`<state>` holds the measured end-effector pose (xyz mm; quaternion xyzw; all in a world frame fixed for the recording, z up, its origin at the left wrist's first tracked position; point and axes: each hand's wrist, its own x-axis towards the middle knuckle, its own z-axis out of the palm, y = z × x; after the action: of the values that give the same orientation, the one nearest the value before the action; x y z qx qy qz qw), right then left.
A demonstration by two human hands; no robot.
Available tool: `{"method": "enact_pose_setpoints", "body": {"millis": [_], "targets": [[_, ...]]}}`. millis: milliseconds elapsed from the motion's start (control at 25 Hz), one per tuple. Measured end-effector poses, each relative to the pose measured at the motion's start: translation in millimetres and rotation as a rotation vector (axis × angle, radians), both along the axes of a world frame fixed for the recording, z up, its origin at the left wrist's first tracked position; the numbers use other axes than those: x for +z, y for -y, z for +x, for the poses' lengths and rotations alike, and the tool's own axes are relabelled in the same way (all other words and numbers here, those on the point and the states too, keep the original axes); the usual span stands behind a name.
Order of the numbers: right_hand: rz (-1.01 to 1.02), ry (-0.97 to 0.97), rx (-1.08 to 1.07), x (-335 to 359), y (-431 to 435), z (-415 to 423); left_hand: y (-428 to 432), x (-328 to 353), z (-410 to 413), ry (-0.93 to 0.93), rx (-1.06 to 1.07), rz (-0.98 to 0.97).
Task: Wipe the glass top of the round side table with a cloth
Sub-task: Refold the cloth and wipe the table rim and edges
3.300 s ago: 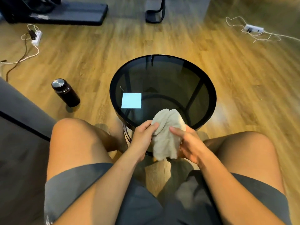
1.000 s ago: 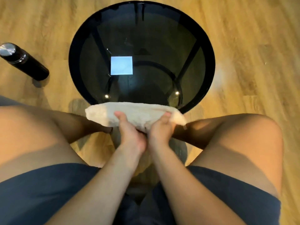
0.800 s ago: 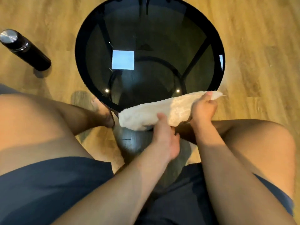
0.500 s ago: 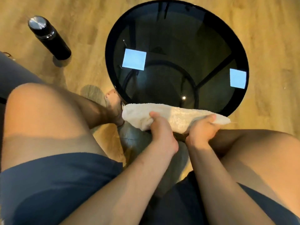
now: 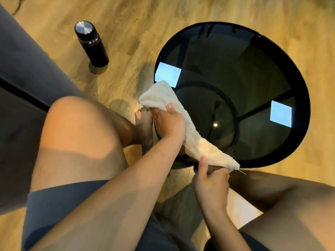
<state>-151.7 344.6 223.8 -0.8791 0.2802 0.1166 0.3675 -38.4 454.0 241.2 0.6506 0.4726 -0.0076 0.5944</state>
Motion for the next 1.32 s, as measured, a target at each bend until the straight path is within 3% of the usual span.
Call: {"method": "enact_pose_setpoints", "body": {"millis": [120,320,600,760,1000,1120,1200,1320], "targets": [[-0.309,-0.102,0.253,15,28,11,-5,1,12,0.015,-0.067,0.123],[-0.364,-0.094,0.508,29,7,47,-23,-9,44,0.123,-0.144,0.240],[-0.533,0.357,0.831,25,-47,132,-57,-29,106,0.159,-0.393,0.460],[-0.399,0.652,0.904,7,-54,169,-66,-32,144,0.187,-0.496,0.552],[-0.250,0.641,0.922,-2,-60,242,-74,-29,214,0.148,-0.685,0.727],[-0.294,0.728,0.881,-3,-65,279,-76,-25,251,0.199,-0.762,0.594],[-0.320,0.744,0.905,-1,-65,307,-80,-21,264,0.250,-0.737,0.305],[-0.260,0.527,1.212,12,-68,346,-90,-18,256,0.293,-0.648,0.089]]}}
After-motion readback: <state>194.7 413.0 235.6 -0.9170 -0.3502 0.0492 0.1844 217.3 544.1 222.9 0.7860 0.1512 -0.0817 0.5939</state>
